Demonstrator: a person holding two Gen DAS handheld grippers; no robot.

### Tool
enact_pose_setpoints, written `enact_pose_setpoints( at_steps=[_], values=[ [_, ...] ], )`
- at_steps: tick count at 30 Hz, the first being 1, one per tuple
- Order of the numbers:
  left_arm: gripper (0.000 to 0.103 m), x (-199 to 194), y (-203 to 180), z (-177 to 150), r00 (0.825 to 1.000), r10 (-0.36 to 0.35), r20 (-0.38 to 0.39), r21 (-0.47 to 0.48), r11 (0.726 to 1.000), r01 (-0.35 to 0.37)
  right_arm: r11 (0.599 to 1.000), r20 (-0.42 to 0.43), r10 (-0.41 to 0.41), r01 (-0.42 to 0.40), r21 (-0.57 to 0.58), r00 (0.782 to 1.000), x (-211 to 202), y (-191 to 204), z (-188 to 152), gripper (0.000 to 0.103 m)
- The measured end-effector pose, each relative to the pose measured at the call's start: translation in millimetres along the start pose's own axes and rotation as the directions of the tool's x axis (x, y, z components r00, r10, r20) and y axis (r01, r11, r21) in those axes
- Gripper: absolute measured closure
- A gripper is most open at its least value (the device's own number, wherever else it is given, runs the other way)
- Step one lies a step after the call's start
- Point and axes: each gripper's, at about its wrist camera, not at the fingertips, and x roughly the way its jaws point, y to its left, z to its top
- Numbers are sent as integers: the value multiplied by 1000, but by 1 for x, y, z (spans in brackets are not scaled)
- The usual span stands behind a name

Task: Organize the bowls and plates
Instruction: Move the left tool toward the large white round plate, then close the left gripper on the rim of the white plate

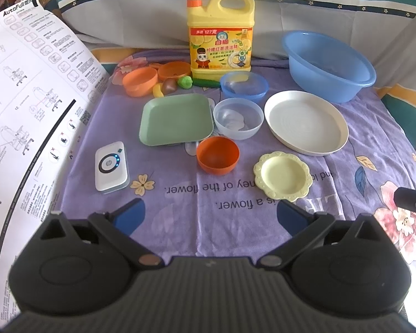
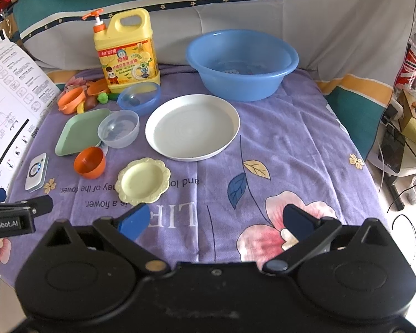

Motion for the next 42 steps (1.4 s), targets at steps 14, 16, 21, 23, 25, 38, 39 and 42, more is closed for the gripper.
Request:
enact_pose_setpoints(
  at_steps=[14, 16, 21, 23, 25, 38, 39, 42],
  values=[
    [0, 22, -3, -5, 1000, 3, 13, 12, 1000, -3, 1000, -17, -1, 1, -3, 1000, 19, -1, 3, 0],
    [0, 26, -6, -2, 999, 11, 35, 26, 1000, -12, 1000, -16, -5, 5, -4, 1000, 26, -3, 5, 0],
    [0, 47, -16, 6, 999, -48, 18, 18, 999, 47, 1000, -16, -1, 1, 21, 1000, 50, -17, 15, 0],
    [0, 54, -25, 12, 997, -76, 33, 30, 997, 75, 999, -26, 15, -14, 43, 1000, 64, -27, 22, 0],
    [0, 62, -36, 18, 995, -94, 34, 44, 995, 92, 997, -41, 29, -26, 71, 999, 80, -36, 31, 0],
    [0, 138, -68, 41, 996, -66, -56, 118, 990, 73, 991, -27, 46, -42, 126, 999, 197, -74, 97, 23],
    [0, 141, -70, 43, 996, -74, -52, 116, 990, 79, 992, -28, 46, -42, 123, 999, 205, -74, 100, 25],
    [3, 149, -77, 50, 995, -95, -42, 113, 989, 99, 994, -36, 46, -42, 99, 998, 230, -73, 109, 48]
  ],
)
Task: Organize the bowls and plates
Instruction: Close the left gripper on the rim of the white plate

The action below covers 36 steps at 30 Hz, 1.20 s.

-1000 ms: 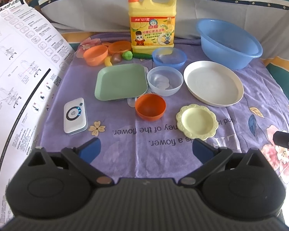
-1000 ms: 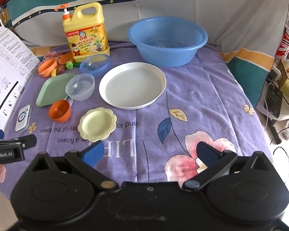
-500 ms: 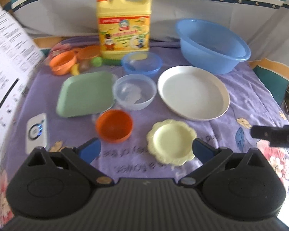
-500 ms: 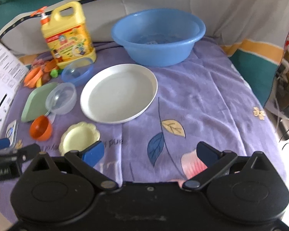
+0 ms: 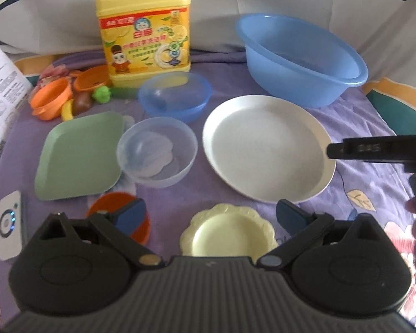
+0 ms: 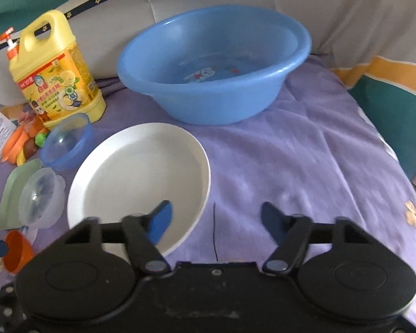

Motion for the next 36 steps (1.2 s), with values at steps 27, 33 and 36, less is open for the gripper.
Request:
enact_pose_setpoints(
  at_steps=[27, 33, 36],
  values=[
    [61, 90, -61, 47, 996, -66, -52, 51, 996, 69, 999, -14, -33, 33, 20, 999, 2, -54, -25, 92],
    [76, 94, -59, 47, 994, -98, -42, 56, 993, 100, 999, 1, -25, 25, 24, 1000, -1, -51, -28, 91],
    [77, 92, -61, 47, 995, -90, -41, 59, 994, 92, 999, 1, -31, 31, 27, 1000, -1, -49, -27, 91]
  ],
)
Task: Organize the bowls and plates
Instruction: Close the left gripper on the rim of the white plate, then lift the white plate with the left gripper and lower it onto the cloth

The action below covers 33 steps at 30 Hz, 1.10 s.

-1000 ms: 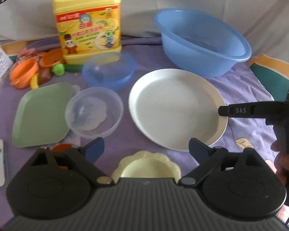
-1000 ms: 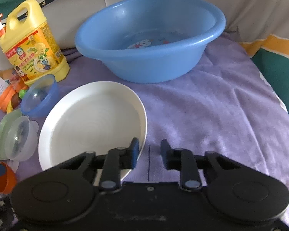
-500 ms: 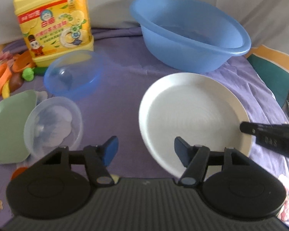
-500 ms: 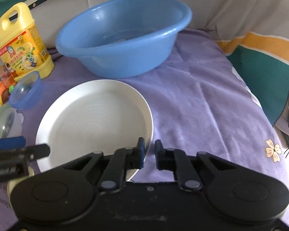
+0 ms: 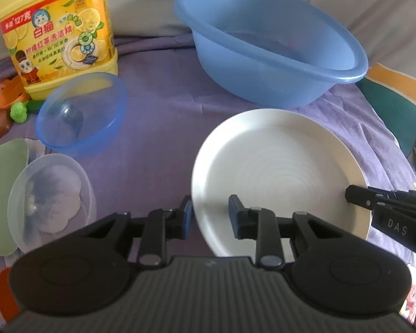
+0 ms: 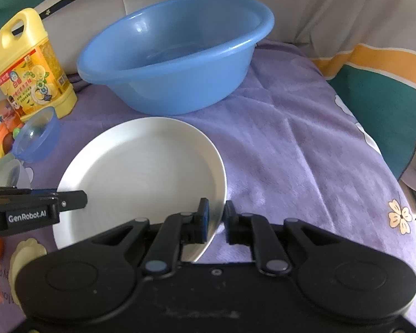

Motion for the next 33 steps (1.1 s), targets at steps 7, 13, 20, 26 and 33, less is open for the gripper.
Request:
enact_pose_setpoints(
  at_steps=[7, 13, 20, 26, 33],
  values=[
    [79, -22, -4, -5, 999, 19, 34, 39, 999, -20, 1000, -5, -13, 13, -5, 1000, -14, 9, -4, 91],
    [79, -61, 4, -21, 999, 18, 49, 43, 999, -20, 999, 6, 5, -5, -39, 1000, -53, 26, -15, 91],
    [79, -123, 31, -62, 997, 23, 78, 27, 999, -25, 992, 17, 48, -46, -115, 999, -111, 63, -48, 91],
    [79, -183, 75, -109, 994, 37, 107, -10, 999, -36, 971, 7, 119, -115, -209, 993, -158, 111, -79, 91],
    [78, -234, 137, -164, 988, 92, 125, -72, 994, -83, 922, -35, 193, -193, -337, 981, -191, 190, -115, 90]
  ],
)
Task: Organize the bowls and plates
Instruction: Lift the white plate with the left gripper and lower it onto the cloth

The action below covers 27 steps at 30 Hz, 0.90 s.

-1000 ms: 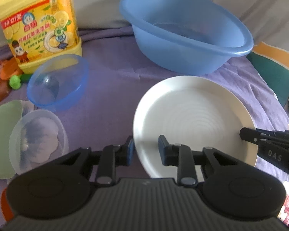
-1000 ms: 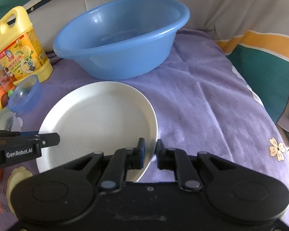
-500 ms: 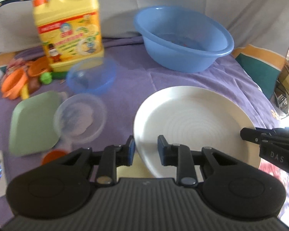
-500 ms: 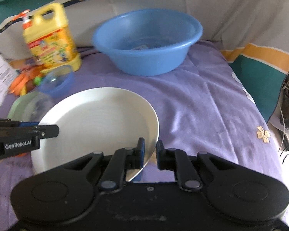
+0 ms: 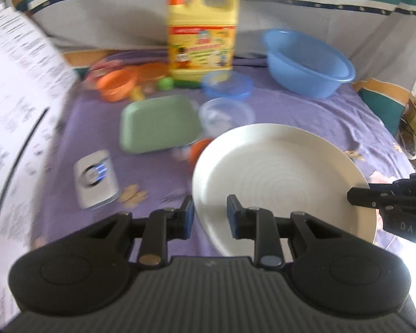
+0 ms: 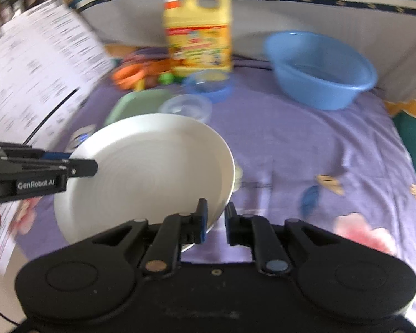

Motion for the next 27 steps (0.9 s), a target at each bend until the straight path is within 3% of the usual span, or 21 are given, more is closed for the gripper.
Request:
enact_pose_setpoints(
  at_steps=[7, 13, 27],
  values=[
    [78, -21, 69, -42, 998, 57, -13, -84, 995, -58, 992, -37, 60, -63, -108, 998, 11, 82, -6, 90],
    [78, -21, 102, -67, 997, 66, -40, -137, 988, -71, 982, -70, 69, -80, -171, 995, 23, 122, -16, 90],
    [78, 23, 119, -85, 994, 45, -104, -166, 984, -62, 975, -144, 41, -71, -209, 989, 77, 133, -22, 90]
  ],
)
